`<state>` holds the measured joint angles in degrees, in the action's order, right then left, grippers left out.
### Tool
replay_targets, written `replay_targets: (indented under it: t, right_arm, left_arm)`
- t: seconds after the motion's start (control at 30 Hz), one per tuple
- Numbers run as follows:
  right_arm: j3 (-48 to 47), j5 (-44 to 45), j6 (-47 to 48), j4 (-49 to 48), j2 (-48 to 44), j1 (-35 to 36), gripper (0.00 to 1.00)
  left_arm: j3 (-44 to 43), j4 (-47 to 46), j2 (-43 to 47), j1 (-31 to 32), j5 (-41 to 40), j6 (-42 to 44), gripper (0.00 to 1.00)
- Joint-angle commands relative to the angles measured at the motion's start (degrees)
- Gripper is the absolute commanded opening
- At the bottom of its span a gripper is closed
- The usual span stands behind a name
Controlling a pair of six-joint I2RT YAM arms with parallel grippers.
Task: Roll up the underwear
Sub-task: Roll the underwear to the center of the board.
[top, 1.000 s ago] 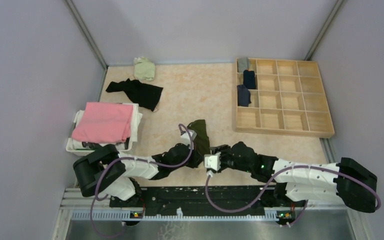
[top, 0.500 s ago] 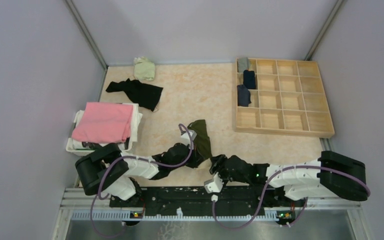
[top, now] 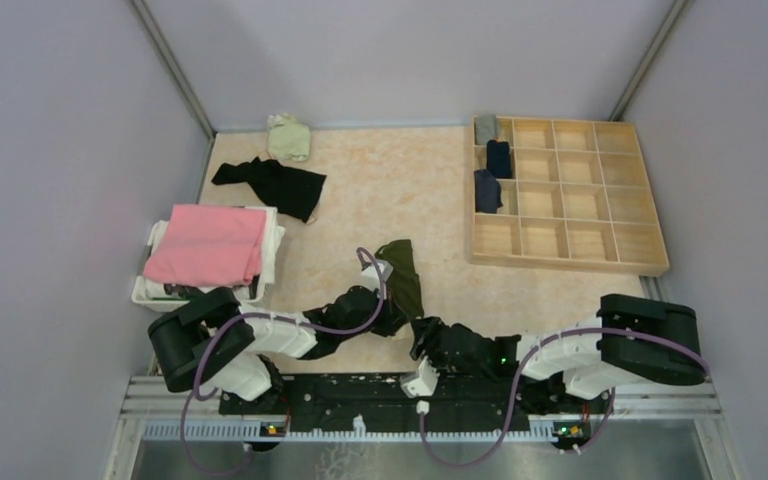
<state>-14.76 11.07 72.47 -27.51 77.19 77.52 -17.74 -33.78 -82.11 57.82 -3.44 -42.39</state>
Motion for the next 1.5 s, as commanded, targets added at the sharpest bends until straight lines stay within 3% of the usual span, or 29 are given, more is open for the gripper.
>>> replay_targets:
  t: [0.0,0.43,0.6,0.77,1.13,1.3,1.47]
  right_arm:
    - [1.0,-1.4,-0.5,-1.6,2.3,0.9,0.49]
    - [0.8,-3.5,-3.8,-1.7,5.5,0.8,0.25]
    - [0.0,-3.9,-6.1,-3.3,5.9,0.2,0.00]
    - [-2.8,-5.8,-13.0,1.3,2.6,-0.3,0.00]
    - [-6.5,-14.1,-27.0,7.9,-0.1,-2.2,0.00]
    - [-7.5,-15.7,-32.0,8.7,-0.9,-3.3,0.00]
    - [-9.2,-18.2,-36.1,10.7,-0.6,-4.5,0.00]
  left_arm:
    - [2.8,16.3,-2.3,-0.1,0.1,1.4,0.00]
    - [3.0,15.4,-3.7,-0.2,0.8,1.1,0.00]
    - [3.4,15.2,-3.4,-0.2,1.0,1.1,0.00]
    - [3.5,16.4,-0.1,-0.2,0.8,1.1,0.00]
    - [1.9,25.0,20.1,-0.2,-4.2,3.3,0.00]
    - [2.3,25.1,22.0,-0.2,-3.4,4.4,0.01]
    - [3.0,21.3,18.6,-0.2,1.2,5.2,0.00]
